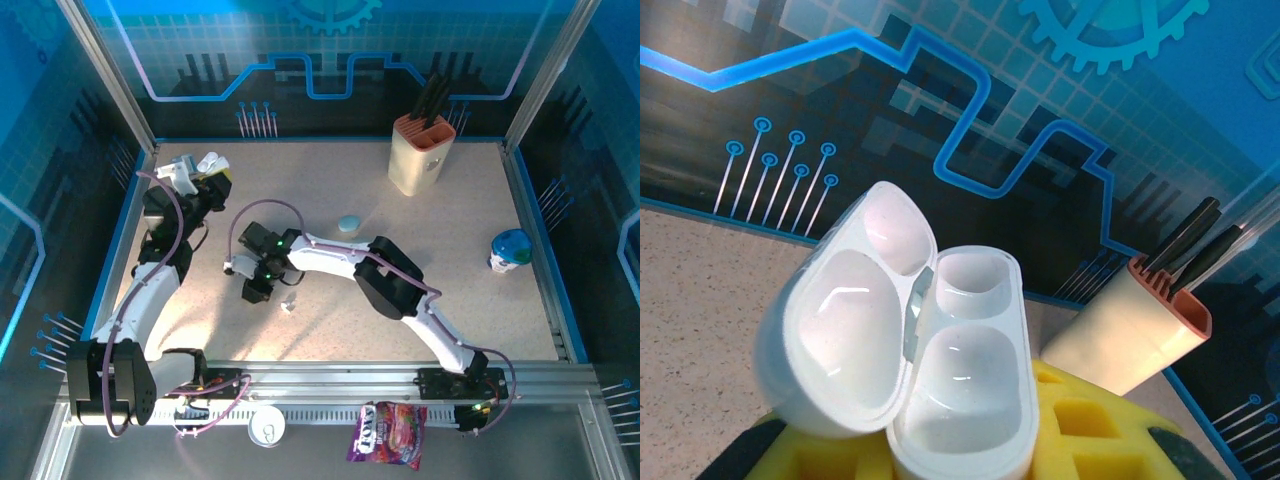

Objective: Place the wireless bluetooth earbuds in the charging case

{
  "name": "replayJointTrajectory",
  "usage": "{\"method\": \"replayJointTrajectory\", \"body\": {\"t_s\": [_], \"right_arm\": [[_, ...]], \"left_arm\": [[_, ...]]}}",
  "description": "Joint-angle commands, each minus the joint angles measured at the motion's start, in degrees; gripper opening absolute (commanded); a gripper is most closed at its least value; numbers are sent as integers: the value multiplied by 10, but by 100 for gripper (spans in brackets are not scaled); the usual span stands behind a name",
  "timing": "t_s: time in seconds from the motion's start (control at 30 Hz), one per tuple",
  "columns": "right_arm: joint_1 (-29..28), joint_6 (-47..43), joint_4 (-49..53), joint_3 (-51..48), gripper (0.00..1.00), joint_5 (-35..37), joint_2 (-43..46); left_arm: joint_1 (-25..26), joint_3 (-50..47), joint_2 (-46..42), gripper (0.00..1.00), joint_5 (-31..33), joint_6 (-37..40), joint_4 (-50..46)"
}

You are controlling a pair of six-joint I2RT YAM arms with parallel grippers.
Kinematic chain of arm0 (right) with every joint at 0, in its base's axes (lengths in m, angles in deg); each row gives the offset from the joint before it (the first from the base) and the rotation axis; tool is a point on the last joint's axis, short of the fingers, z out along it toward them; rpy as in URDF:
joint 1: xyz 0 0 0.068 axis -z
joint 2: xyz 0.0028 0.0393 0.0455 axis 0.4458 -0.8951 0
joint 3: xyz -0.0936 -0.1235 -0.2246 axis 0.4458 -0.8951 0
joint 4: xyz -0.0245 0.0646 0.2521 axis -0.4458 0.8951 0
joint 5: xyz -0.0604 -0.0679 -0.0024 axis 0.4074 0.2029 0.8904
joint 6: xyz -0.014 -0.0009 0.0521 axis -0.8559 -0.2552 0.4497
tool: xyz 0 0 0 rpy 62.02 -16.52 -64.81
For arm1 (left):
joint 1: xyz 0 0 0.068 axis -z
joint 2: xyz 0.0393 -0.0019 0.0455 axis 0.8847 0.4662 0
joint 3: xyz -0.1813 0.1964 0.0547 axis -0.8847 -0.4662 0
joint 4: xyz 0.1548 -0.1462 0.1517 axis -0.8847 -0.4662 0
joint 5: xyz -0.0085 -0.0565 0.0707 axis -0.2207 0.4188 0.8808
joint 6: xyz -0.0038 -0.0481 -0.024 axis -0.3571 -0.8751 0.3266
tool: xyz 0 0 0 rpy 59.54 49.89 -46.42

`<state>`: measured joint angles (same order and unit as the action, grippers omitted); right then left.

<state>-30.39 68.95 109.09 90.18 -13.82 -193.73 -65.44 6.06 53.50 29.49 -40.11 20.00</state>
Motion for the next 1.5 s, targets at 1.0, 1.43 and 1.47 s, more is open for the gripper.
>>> {"method": "replayJointTrajectory", "body": {"t_s": [1.0, 1.43, 1.47], "right_arm": [[37, -9, -2, -42, 50, -6, 31], [18, -45, 35, -40, 37, 30, 19], [18, -46, 34, -41, 35, 32, 19]], "left_arm": [[-5, 12, -2, 9, -27, 6, 9], [-5, 10, 3, 9, -28, 17, 11], [-5, 9, 4, 9, -31, 17, 15]]}}
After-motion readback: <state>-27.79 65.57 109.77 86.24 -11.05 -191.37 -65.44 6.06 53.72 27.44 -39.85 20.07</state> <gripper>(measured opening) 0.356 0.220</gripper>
